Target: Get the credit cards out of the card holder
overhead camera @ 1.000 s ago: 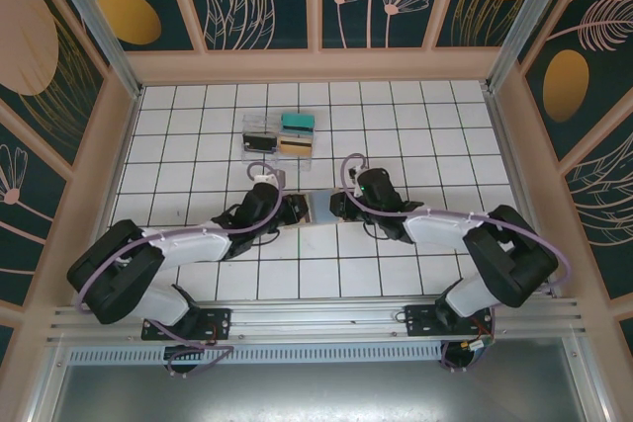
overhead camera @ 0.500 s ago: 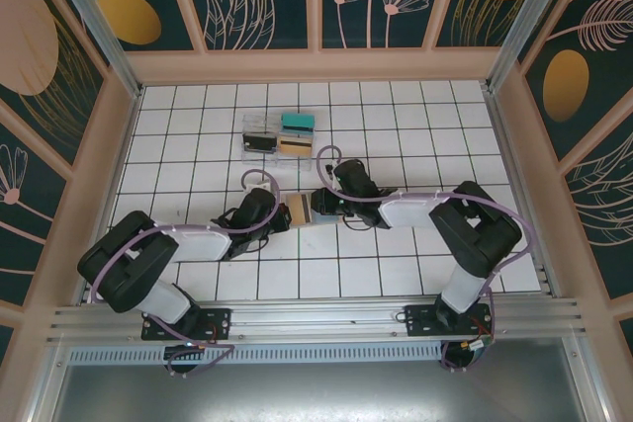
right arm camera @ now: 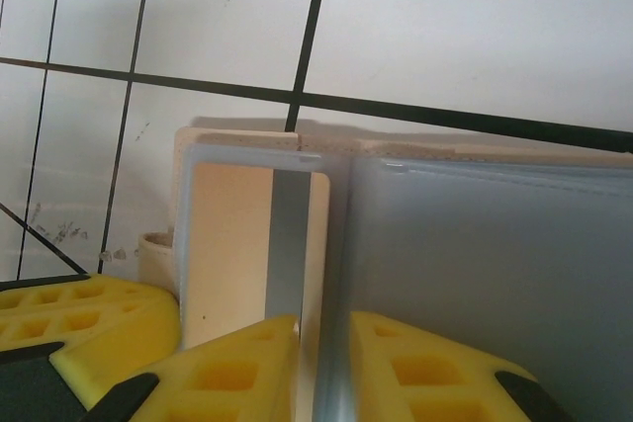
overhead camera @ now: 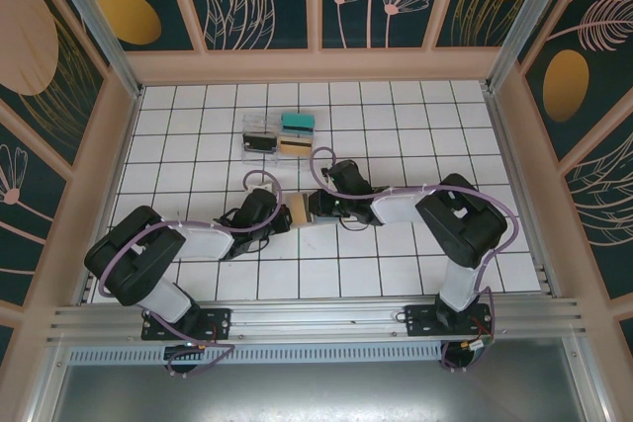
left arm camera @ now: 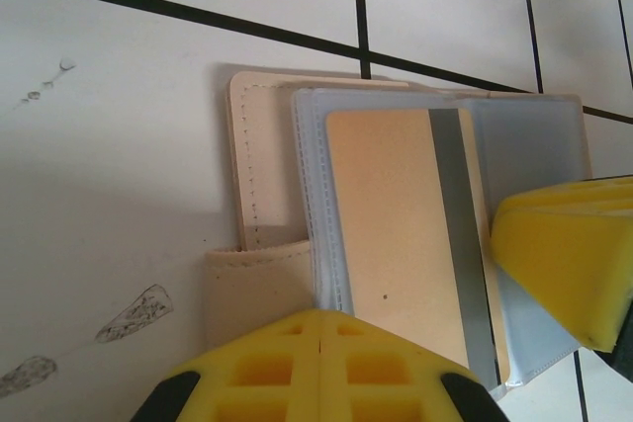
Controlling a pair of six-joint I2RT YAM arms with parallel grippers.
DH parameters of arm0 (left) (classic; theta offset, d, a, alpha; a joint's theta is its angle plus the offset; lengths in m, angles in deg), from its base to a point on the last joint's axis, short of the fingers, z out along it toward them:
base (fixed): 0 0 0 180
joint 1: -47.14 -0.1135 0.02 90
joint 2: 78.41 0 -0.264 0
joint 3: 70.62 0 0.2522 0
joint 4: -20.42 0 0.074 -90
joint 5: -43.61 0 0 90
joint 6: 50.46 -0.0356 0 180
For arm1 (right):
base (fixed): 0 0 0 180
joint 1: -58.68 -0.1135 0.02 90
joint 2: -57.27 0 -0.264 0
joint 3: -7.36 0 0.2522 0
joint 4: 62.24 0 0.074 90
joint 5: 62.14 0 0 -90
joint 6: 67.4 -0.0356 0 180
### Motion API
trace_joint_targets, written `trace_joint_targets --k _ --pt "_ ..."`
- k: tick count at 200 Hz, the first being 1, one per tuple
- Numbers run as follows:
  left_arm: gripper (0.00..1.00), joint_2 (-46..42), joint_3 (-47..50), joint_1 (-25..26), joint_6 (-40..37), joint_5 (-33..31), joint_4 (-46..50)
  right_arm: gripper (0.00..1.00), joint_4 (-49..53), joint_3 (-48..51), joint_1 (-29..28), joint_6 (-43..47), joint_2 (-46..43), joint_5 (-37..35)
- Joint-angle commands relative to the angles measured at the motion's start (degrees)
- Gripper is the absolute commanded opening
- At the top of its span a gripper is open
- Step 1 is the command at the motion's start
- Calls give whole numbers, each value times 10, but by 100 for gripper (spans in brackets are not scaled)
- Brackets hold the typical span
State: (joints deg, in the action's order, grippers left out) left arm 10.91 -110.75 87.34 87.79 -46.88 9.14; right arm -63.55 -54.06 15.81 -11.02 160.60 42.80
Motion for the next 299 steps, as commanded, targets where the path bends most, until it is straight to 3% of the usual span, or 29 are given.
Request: trace_joint_targets --k 1,82,129,278,299 --pt "0 3 7 -3 4 8 -10 20 8 -15 -6 -10 15 8" --pt "0 11 4 -3 7 17 -16 16 -4 -22 -16 -14 24 28" --pt "0 13 2 -3 8 15 -10 0 -2 -16 -15 -13 12 17" --pt "0 9 3 -3 11 15 -3 0 -9 33 27 -10 -28 25" --pt "0 10 2 -3 10 16 -4 15 -19 29 24 -14 -19 37"
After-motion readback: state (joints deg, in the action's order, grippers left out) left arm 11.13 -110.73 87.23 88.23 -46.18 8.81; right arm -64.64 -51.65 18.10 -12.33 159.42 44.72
